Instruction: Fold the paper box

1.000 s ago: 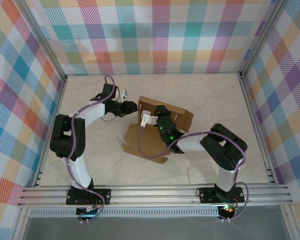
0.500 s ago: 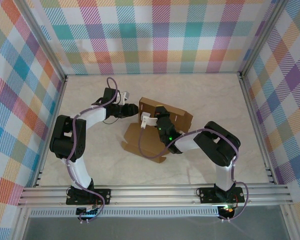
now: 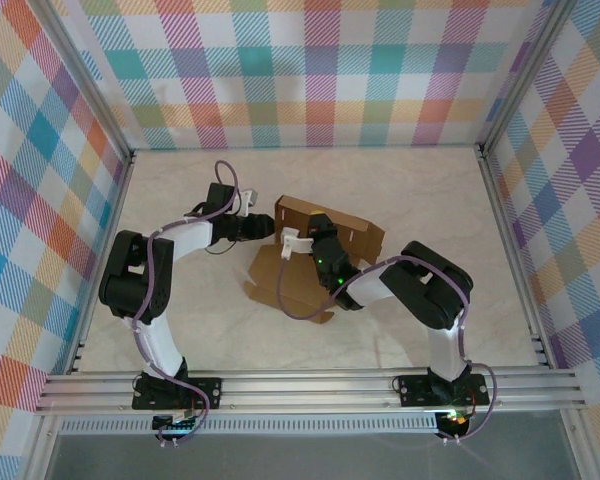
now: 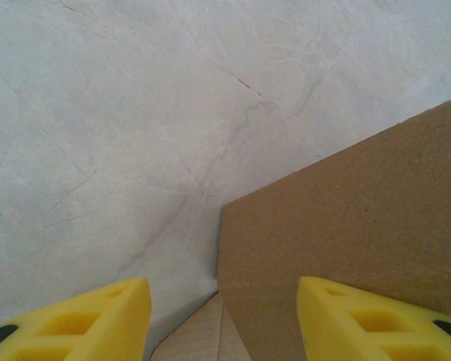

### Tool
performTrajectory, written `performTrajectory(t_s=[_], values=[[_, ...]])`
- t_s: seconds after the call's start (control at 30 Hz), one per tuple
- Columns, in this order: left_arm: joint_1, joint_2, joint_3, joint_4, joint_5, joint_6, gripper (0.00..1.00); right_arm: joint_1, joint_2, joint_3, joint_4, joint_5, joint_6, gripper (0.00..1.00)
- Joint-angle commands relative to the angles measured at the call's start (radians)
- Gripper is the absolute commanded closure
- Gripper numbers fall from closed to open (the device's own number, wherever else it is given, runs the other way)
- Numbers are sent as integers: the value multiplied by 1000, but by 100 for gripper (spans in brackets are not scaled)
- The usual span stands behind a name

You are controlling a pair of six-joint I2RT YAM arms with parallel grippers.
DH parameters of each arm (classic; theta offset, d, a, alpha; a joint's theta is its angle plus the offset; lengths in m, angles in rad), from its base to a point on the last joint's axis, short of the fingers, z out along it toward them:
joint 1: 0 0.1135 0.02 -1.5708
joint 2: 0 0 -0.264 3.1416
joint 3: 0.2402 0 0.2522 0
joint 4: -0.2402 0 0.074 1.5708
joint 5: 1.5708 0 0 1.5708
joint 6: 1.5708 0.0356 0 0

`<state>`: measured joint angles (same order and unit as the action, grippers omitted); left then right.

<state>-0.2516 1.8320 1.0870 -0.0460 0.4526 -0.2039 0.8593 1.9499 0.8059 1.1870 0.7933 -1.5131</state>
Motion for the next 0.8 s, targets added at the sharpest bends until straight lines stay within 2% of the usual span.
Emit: performTrajectory(t_s=[0.0, 0.2, 0.77], values=[[-9, -59, -37, 60, -19, 42, 46, 12, 17, -19, 44, 22, -18, 100], [-9, -107, -122, 175, -6, 91, 42, 19, 7, -29, 38, 28, -8, 100], [-11, -94, -134, 210, 120, 140, 43, 23, 0, -23, 0, 33, 31, 100]])
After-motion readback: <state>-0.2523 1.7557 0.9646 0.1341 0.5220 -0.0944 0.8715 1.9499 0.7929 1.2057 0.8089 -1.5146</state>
